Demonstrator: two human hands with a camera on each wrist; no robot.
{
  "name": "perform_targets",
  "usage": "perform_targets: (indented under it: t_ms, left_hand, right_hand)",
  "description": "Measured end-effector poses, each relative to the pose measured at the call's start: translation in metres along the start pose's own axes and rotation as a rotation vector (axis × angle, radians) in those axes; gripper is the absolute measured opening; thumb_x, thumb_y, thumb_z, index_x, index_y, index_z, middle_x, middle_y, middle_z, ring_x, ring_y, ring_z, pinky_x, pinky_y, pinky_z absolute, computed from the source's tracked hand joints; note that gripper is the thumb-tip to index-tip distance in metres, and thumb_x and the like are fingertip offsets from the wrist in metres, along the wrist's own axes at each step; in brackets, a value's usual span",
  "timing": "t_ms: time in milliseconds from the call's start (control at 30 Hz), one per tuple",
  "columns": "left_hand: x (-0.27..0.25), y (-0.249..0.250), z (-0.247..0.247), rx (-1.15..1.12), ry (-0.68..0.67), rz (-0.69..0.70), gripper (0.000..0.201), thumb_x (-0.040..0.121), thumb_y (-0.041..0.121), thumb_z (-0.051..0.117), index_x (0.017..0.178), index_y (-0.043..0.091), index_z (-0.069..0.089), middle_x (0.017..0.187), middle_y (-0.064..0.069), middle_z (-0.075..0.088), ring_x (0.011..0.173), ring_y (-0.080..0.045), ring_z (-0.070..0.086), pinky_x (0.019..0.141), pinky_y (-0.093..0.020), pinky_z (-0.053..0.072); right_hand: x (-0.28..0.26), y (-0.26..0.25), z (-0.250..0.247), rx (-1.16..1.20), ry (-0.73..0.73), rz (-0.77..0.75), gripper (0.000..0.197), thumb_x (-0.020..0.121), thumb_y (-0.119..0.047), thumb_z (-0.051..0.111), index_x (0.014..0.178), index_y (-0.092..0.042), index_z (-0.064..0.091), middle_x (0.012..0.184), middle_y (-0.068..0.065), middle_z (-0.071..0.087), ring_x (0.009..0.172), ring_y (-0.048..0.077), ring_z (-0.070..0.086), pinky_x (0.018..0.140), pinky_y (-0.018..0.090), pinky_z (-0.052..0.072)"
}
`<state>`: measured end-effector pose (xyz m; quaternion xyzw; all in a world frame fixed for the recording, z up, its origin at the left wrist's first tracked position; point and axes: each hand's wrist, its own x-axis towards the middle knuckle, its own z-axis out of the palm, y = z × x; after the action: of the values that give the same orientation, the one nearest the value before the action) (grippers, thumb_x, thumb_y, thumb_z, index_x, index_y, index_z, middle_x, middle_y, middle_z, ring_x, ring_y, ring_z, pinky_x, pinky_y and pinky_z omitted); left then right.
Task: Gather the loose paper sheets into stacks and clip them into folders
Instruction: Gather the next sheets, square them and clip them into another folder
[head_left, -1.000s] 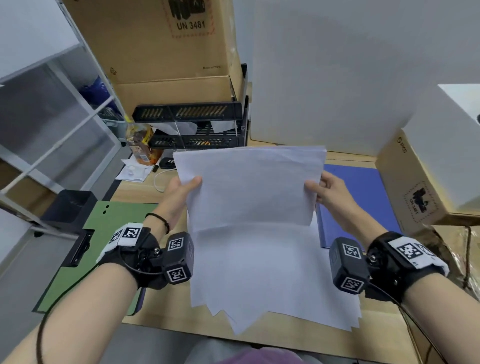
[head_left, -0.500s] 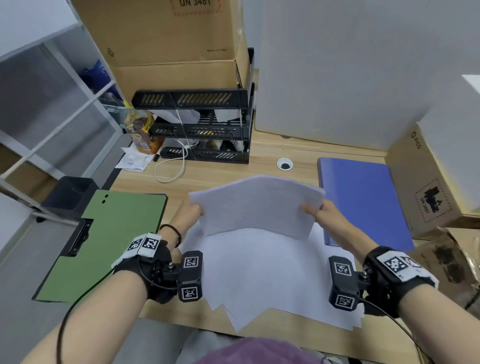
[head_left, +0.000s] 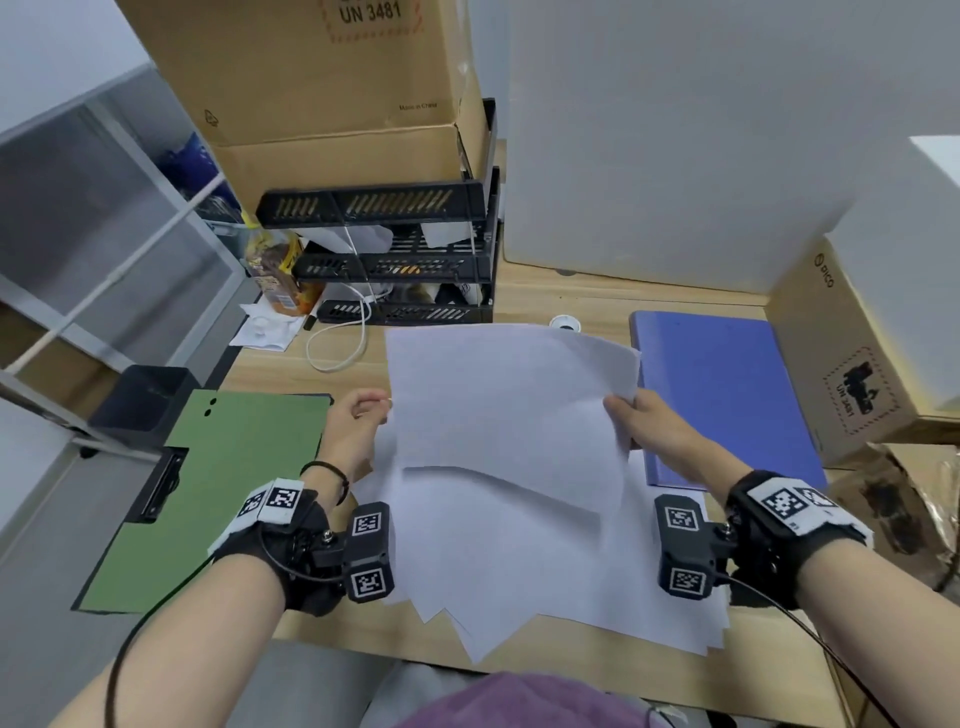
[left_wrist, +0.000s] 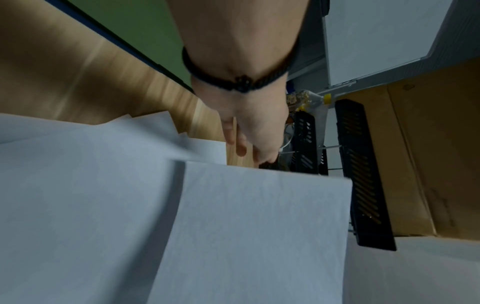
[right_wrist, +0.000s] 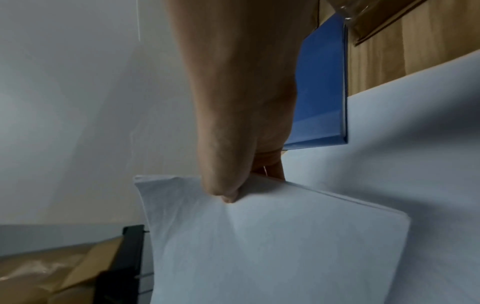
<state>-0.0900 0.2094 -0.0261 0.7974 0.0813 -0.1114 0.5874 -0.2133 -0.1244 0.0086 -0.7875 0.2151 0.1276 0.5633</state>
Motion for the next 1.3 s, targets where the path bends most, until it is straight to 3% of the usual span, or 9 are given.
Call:
perform_targets:
  t_ms: [100, 167, 300, 400, 567, 767, 867, 1067, 1300]
  left_hand:
    - [0.001, 0.009, -0.006, -0.104, -0.007, -0.166, 0.024, 0.085, 0.037, 0.065, 0.103, 0.023, 0.058, 0.096, 0.0, 0.059, 0.085, -0.017, 0.057, 0.072, -0.029, 0.045]
    - [-0.004, 0.014, -0.003, -0.124, -0.211, -0.295, 0.047, 0.082, 0.056, 0.062, 0.116, 0.024, 0.055, 0.107, 0.005, 0.06, 0.097, -0.019, 0.06, 0.087, -0.035, 0.047]
    - [-0.024, 0.034, 0.026, -0.269, -0.505, -0.243, 0.048, 0.089, 0.041, 0.059, 0.13, 0.015, 0.054, 0.121, -0.004, 0.065, 0.103, -0.025, 0.068, 0.087, -0.034, 0.055]
    - [-0.028, 0.049, 0.048, -0.244, -0.404, -0.138, 0.032, 0.089, 0.014, 0.064, 0.121, 0.012, 0.059, 0.115, -0.008, 0.069, 0.098, -0.022, 0.069, 0.083, -0.036, 0.057]
    - [-0.019, 0.06, 0.049, 0.018, -0.285, 0.035, 0.022, 0.086, 0.01, 0.067, 0.1, 0.026, 0.062, 0.109, -0.005, 0.069, 0.101, -0.024, 0.065, 0.09, -0.042, 0.053]
    - [-0.023, 0.083, 0.042, 0.114, -0.331, 0.246, 0.021, 0.087, 0.013, 0.067, 0.103, 0.024, 0.061, 0.096, 0.011, 0.066, 0.086, -0.002, 0.064, 0.072, -0.016, 0.05]
    - [-0.025, 0.094, 0.047, 0.083, -0.329, 0.263, 0.022, 0.088, 0.016, 0.067, 0.108, 0.021, 0.062, 0.097, 0.013, 0.066, 0.078, 0.011, 0.064, 0.067, -0.007, 0.049]
    - [-0.032, 0.07, 0.039, 0.047, -0.301, 0.189, 0.022, 0.088, 0.008, 0.064, 0.107, 0.018, 0.059, 0.097, 0.014, 0.064, 0.087, 0.004, 0.061, 0.066, -0.007, 0.048]
    - [-0.038, 0.038, 0.03, 0.055, -0.354, 0.055, 0.028, 0.091, 0.002, 0.051, 0.109, 0.021, 0.062, 0.112, 0.005, 0.067, 0.106, -0.013, 0.062, 0.096, -0.031, 0.047]
  right_hand:
    - [0.0, -0.013, -0.007, 0.154, 0.033, -0.003, 0.026, 0.102, -0.017, 0.039, 0.106, -0.002, 0.059, 0.092, 0.011, 0.061, 0.084, 0.025, 0.057, 0.074, 0.034, 0.049]
    - [-0.002, -0.019, -0.005, 0.329, 0.052, 0.005, 0.026, 0.102, -0.014, 0.041, 0.123, -0.007, 0.054, 0.106, 0.008, 0.064, 0.09, 0.024, 0.061, 0.071, 0.028, 0.055]
    - [-0.008, -0.025, 0.017, 0.56, 0.065, -0.014, 0.028, 0.101, -0.011, 0.041, 0.126, -0.016, 0.052, 0.107, 0.004, 0.063, 0.093, 0.022, 0.06, 0.074, 0.031, 0.057]
    - [-0.016, -0.015, 0.04, 0.559, 0.08, -0.015, 0.027, 0.1, -0.01, 0.043, 0.12, -0.025, 0.054, 0.104, -0.005, 0.07, 0.092, 0.018, 0.067, 0.081, 0.037, 0.059]
    - [-0.027, -0.003, 0.036, 0.585, 0.071, 0.017, 0.03, 0.096, -0.009, 0.053, 0.125, -0.018, 0.054, 0.112, 0.001, 0.07, 0.099, 0.022, 0.068, 0.082, 0.033, 0.058]
    - [-0.025, -0.031, 0.004, 0.356, -0.033, -0.089, 0.022, 0.099, -0.015, 0.05, 0.116, -0.023, 0.062, 0.109, -0.007, 0.073, 0.091, 0.006, 0.071, 0.072, 0.02, 0.055]
    - [-0.017, -0.047, 0.008, 0.269, -0.038, -0.136, 0.021, 0.1, -0.017, 0.048, 0.116, -0.026, 0.059, 0.111, -0.012, 0.069, 0.098, 0.003, 0.067, 0.084, 0.022, 0.053]
    - [-0.011, -0.019, 0.022, 0.137, -0.07, -0.112, 0.028, 0.097, -0.016, 0.052, 0.122, -0.024, 0.061, 0.119, -0.013, 0.067, 0.111, 0.006, 0.063, 0.095, 0.026, 0.05]
    - [-0.014, -0.012, 0.028, 0.143, -0.132, -0.08, 0.031, 0.097, -0.019, 0.056, 0.127, -0.021, 0.059, 0.124, -0.01, 0.065, 0.117, 0.012, 0.06, 0.098, 0.03, 0.047]
